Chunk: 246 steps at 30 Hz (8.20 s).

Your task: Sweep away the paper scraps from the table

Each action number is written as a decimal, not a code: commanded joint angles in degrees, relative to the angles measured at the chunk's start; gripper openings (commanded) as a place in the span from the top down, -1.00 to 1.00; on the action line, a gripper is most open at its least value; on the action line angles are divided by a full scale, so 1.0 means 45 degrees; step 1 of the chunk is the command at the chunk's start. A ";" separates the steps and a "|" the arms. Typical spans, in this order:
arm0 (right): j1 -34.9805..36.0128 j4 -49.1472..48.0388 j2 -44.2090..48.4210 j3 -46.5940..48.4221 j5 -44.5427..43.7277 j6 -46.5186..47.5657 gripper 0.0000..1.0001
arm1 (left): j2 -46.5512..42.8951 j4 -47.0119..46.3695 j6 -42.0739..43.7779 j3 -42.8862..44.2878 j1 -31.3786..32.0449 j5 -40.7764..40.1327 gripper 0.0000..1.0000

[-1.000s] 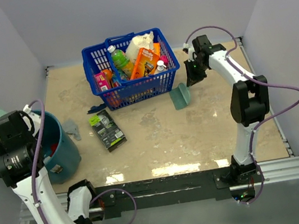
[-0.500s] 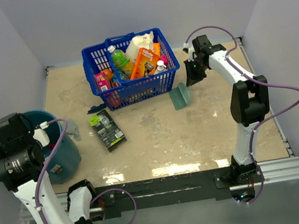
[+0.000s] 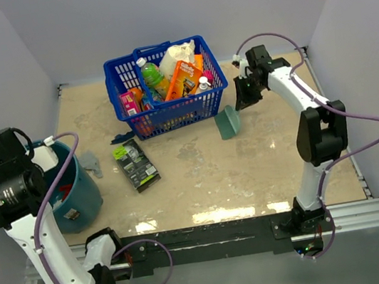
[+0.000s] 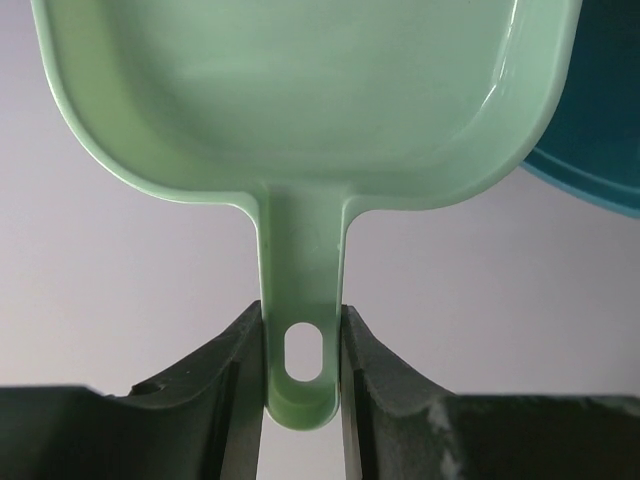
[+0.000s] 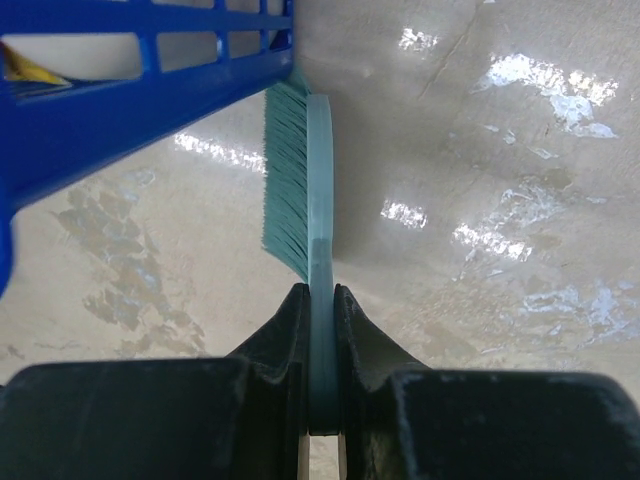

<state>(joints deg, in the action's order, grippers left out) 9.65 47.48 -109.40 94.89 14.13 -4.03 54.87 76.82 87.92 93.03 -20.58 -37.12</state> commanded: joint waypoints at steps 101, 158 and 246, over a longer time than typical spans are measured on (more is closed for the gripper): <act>1.1800 -1.1648 -0.6800 0.8307 -0.4933 -0.2503 1.00 | 0.0678 -0.3906 -1.6334 0.2978 0.0081 1.2859 1.00; 1.1196 -0.1308 0.1637 0.0632 -0.2415 0.7868 1.00 | 0.0208 -0.6542 -1.5826 0.0478 0.0217 1.5164 1.00; 0.9420 -0.3274 0.4319 -0.3622 0.1899 0.7962 1.00 | 0.0325 -0.6289 -1.5338 0.0536 0.0218 1.6003 1.00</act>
<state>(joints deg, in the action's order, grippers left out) 54.83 22.83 -106.50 86.24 23.35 22.96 54.74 51.94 20.05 94.06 -19.79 32.10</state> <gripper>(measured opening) 0.100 0.345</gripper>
